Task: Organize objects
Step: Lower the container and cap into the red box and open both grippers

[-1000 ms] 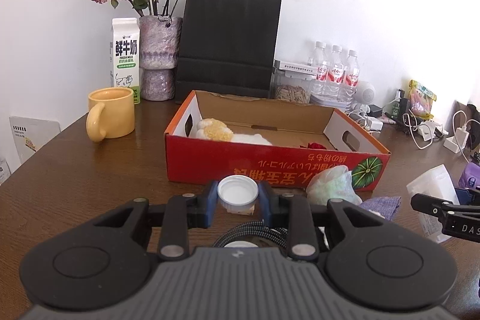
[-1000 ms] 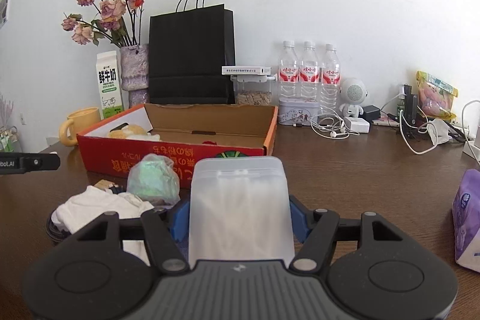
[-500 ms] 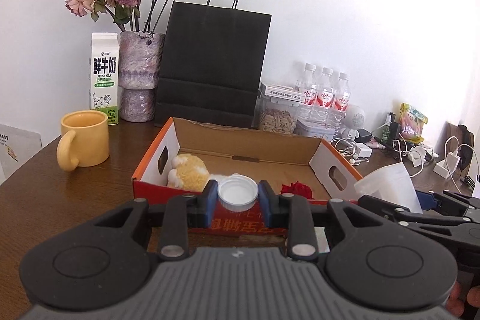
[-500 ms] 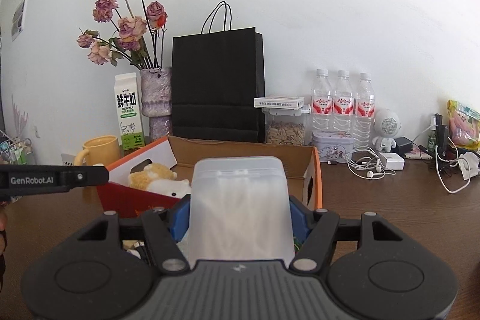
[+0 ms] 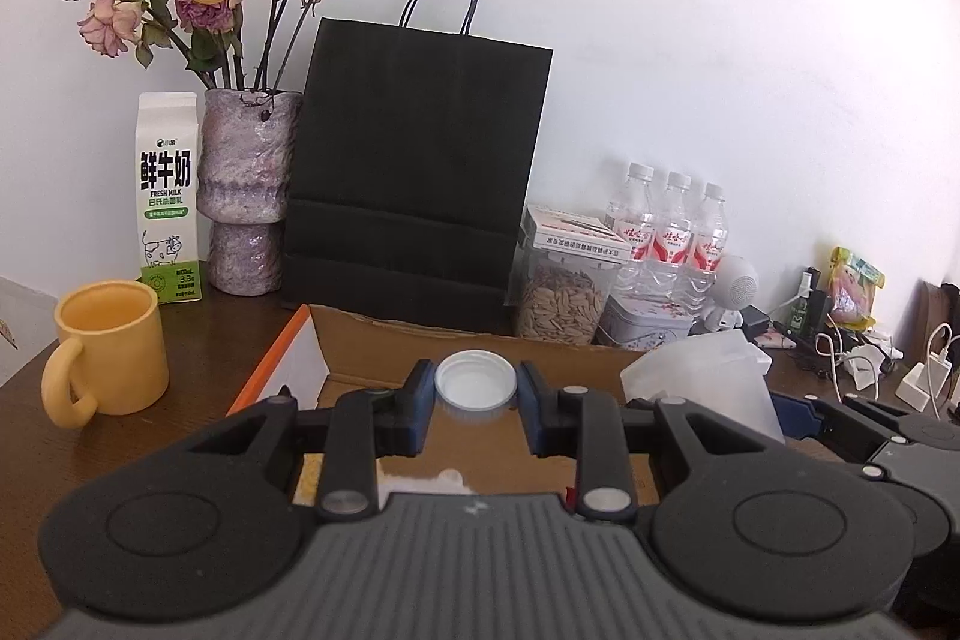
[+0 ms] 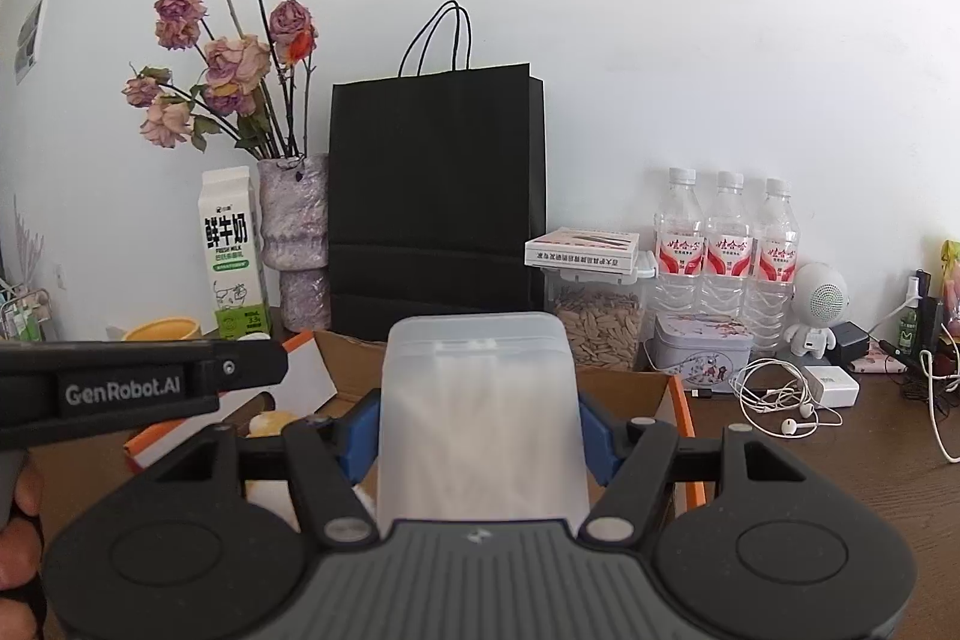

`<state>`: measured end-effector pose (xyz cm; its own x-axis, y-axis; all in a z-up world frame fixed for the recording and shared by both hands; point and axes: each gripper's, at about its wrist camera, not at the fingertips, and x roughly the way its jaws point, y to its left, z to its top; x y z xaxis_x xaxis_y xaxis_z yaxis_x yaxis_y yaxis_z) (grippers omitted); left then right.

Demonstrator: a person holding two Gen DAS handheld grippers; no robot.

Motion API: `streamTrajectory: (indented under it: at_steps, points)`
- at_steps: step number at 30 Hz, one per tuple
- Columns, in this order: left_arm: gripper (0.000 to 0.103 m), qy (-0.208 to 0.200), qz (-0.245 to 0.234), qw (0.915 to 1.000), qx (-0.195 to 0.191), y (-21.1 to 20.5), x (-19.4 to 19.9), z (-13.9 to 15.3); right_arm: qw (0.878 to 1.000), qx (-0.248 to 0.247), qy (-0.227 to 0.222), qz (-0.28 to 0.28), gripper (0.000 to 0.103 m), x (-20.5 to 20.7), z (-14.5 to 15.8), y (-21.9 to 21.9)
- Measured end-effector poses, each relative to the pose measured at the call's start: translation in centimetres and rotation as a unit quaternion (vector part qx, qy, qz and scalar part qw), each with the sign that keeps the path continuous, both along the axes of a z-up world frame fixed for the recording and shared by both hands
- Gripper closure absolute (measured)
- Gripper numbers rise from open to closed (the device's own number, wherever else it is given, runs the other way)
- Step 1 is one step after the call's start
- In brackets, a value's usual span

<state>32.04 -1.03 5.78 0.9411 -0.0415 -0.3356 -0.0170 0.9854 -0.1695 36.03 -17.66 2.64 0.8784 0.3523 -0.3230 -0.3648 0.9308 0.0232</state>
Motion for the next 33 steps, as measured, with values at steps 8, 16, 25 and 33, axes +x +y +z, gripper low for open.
streamTrajectory:
  at_steps: [8,16,25,33]
  points:
    - [0.073,0.019,-0.005,0.9997,0.013,-0.2,4.0,-1.2,1.000,-0.008,0.026,0.000,0.039,4.0,-1.2,0.8]
    - [0.019,0.039,0.005,0.9992,0.010,0.5,4.9,-2.1,0.998,-0.019,0.059,0.003,0.016,4.7,-2.2,0.9]
    - [0.000,0.038,0.034,0.9985,0.021,0.6,4.8,-2.0,0.998,-0.020,0.057,-0.008,0.000,4.4,-2.0,0.5]
    - [0.000,0.027,0.030,0.9989,0.025,0.7,3.7,-1.6,0.998,-0.016,0.053,-0.007,0.000,3.7,-1.7,0.0]
